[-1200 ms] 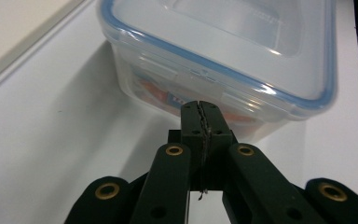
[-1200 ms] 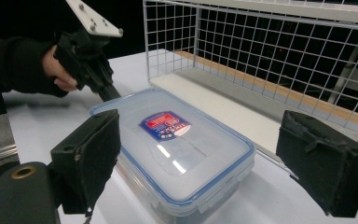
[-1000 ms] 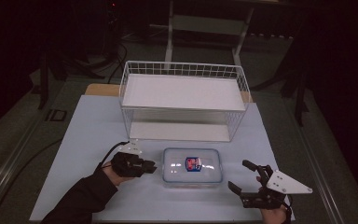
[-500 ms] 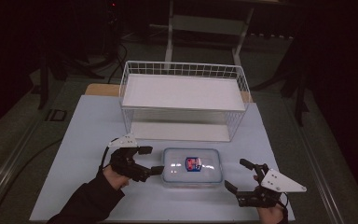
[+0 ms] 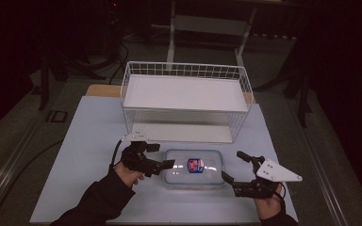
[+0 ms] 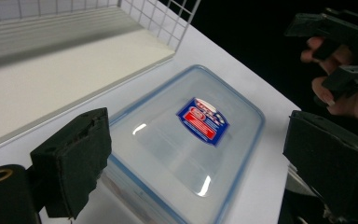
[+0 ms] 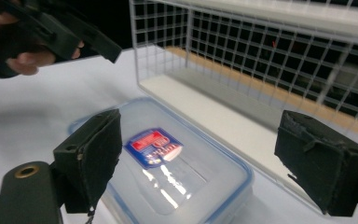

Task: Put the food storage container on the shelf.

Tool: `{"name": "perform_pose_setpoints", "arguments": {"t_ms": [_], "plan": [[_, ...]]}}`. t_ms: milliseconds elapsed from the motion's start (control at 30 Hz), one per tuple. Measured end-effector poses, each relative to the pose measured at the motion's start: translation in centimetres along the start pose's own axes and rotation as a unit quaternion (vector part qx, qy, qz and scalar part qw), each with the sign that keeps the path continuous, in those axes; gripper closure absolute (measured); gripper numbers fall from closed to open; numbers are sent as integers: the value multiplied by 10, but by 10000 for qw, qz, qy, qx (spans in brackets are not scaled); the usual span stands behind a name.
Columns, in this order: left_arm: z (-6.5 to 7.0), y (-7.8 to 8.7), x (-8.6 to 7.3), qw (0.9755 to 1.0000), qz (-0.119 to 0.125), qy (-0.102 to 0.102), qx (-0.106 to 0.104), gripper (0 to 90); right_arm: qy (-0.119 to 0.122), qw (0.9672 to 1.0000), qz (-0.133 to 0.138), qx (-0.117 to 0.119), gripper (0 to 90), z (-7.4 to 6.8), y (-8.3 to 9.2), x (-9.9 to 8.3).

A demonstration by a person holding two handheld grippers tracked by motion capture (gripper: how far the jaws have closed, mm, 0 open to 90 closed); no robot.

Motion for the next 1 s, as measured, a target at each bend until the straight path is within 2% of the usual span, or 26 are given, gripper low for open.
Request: {"name": "perform_pose_setpoints", "arguments": {"t_ms": [67, 133, 233, 267, 300, 367, 400, 433, 533, 600, 700, 800, 867, 900, 967, 1000], "plan": [[-4, -4, -1, 10000, -31, 78, 16, 77, -28, 9999, -23, -158, 125, 6, -3, 0], [-8, -8, -4, 9998, -129, 142, 95, 75, -165, 9997, -55, -161, 115, 10, -5, 0], [-16, -15, -8, 9986, -249, 453, 116, 70, -265, 9992, -103, -269, 105, 15, -8, -2], [-16, -15, -8, 9986, -249, 453, 116, 61, -265, 9992, -103, -269, 105, 15, -8, -2], [-23, -20, -12, 9968, -338, 726, 86, 61, -285, 9988, -141, -374, 104, 16, -9, -4], [-28, -23, -16, 9946, -408, 950, 57, 49, -479, 9974, -229, -498, 99, 17, -13, -9], [-30, -25, -18, 9926, -416, 1139, 12, 49, -528, 9970, -244, -513, 99, 17, -13, -10], [-32, -27, -21, 9902, -453, 1318, -36, 57, -566, 9969, -305, -460, 99, 16, -15, -12], [-39, -31, -28, 9857, -582, 1579, 46, 64, -633, 9964, -421, -379, 99, 13, -17, -18], [-41, -31, -34, 9827, -692, 1720, 36, 80, -646, 9959, -554, -323, 99, 10, -18, -22], [-40, -31, -40, 9793, -870, 1829, -3, 117, -697, 9946, -729, -241, 99, 8, -20, -28], [-39, -30, -46, 9767, -970, 1912, -29, 144, -757, 9938, -779, -216, 99, 8, -21, -30], [-41, -30, -49, 9734, -1003, 2059, -76, 147, -736, 9942, -761, -202, 108, 7, -21, -29], [-42, -30, -50, 9728, -997, 2090, -100, 152, -733, 9942, -771, -185, 122, 6, -21, -29], [-44, -30, -54, 9692, -1052, 2220, -162, 156, -715, 9944, -754, -169, 123, 6, -20, -28], [-45, -31, -55, 9682, -1061, 2257, -198, 173, -730, 9943, -754, -167, 122, 6, -20, -28]]}}
Point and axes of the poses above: each handheld gripper's, and its own axes: y roughly backward along the jaws, x roughly out of its top, z roughly to its right, the point moved 7 cm from there along -y, roughly forward along the jaws, and after that the axes turned 6 degrees about z, right-handed, at the moved point
